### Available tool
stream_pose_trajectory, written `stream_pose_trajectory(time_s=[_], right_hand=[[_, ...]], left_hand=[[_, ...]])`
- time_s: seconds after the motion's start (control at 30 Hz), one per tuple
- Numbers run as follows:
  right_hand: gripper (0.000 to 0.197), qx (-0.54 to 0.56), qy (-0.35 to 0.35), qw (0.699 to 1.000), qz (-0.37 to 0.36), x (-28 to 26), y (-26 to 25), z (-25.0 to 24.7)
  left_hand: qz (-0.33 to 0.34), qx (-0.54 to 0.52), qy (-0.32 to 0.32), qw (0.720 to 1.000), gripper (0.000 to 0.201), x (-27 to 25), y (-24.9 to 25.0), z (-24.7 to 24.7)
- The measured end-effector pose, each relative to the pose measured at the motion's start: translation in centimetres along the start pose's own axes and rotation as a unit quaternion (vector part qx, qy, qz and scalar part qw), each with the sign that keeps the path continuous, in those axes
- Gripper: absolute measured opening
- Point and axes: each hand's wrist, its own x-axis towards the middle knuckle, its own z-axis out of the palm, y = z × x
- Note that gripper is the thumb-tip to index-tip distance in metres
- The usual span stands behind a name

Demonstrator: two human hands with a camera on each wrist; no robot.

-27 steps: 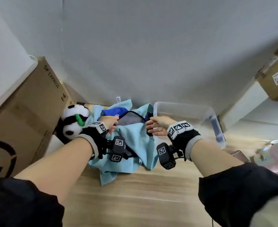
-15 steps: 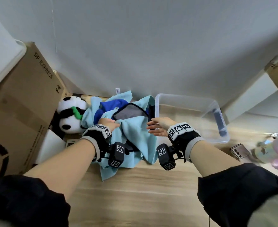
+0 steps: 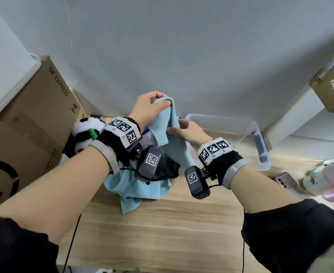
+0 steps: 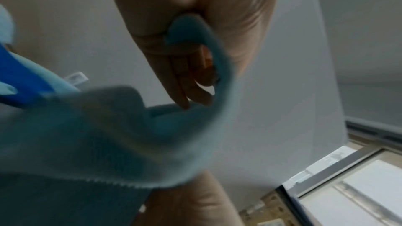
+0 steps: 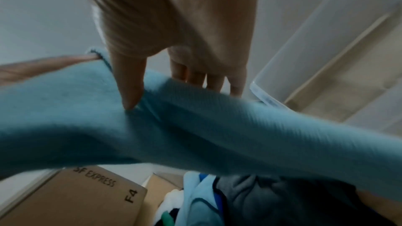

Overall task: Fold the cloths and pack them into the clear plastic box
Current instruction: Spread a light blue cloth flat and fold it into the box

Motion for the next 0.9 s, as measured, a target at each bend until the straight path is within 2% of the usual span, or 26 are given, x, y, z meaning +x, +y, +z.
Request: stream_pose_trajectory(time_s=[0.1,0.23,0.4,0.53,0.63,0.73,0.9], right_hand=[[0.037,0.009,0.012,0.999,-0.043,-2.6,-0.5,-1.5],[0.047,-0.038,0.051,0.995,-0.076,-5.7,0.4,-4.7],[0.036,-0.054,0.060,0.995,-0.059,-10.9,2.1,-9.6],[0.016,-0.078,0.045,0.995,-0.043,-14.8,3.0,-12.7],[0.027,-0.114,0.070,0.991,-0.029,-15.9,4.6,-14.7],[0.021,-0.155,0.132,0.979,-0.031,-16.8,6.1,-16.0],[0.012,-0.221,0.142,0.965,0.024,-17.6,7.4,-17.3]], left_hand=[[0.017,-0.048,-0.020,0.999,0.013,-1.3,2.5,1.0],[0.035,-0.087,-0.022,0.995,0.014,-2.8,4.3,1.9],[0.012,-0.118,-0.063,0.991,0.019,-4.8,4.6,3.9],[0.022,-0.067,-0.068,0.995,0.017,-5.9,3.6,5.7],[0.018,-0.037,-0.064,0.997,0.013,-6.3,2.4,6.4],[0.022,-0.010,-0.054,0.998,0.012,-6.6,0.6,6.7],[0.011,0.033,-0.075,0.997,0.017,-7.2,-1.8,6.3]])
